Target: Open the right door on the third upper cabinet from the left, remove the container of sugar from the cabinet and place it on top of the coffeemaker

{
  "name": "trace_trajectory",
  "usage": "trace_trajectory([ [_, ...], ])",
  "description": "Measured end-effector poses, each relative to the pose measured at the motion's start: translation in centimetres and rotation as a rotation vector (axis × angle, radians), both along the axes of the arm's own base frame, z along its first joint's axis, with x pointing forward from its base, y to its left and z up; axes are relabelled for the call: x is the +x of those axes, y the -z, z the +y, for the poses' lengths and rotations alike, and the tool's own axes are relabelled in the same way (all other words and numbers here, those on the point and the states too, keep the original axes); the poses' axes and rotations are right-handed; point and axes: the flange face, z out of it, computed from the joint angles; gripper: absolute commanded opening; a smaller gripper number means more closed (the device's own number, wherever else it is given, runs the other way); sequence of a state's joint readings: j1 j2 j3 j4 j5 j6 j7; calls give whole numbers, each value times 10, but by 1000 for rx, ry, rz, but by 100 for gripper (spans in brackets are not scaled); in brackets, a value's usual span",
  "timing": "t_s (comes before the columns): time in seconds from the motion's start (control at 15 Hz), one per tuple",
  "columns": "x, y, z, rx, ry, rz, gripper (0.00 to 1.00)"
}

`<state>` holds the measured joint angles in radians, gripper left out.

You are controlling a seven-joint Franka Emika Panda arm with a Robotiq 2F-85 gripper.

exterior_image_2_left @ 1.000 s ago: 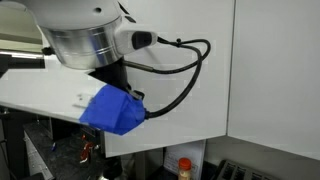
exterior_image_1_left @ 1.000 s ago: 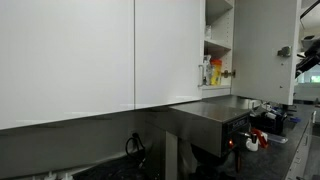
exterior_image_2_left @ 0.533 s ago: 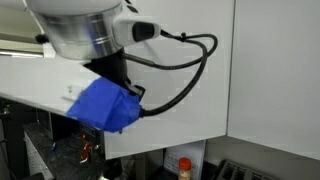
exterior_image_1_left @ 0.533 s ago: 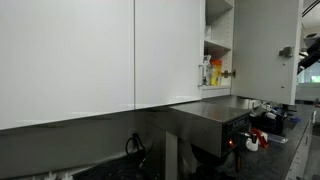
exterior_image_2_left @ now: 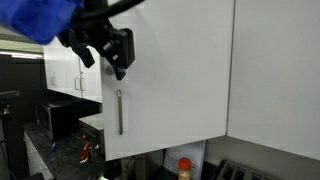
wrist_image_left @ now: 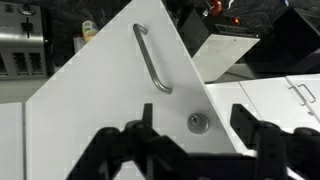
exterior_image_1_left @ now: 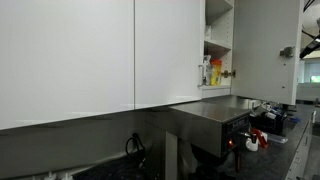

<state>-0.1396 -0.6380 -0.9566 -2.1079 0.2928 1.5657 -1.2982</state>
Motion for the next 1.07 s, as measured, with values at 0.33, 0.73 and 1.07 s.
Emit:
trace_trajectory([
  [0.33,15,-29,18,-21,112,118,100],
  [0.73,10,-49,38,-90,233,321,100],
  [1.07,-22,-64,62,-94,257,413,100],
])
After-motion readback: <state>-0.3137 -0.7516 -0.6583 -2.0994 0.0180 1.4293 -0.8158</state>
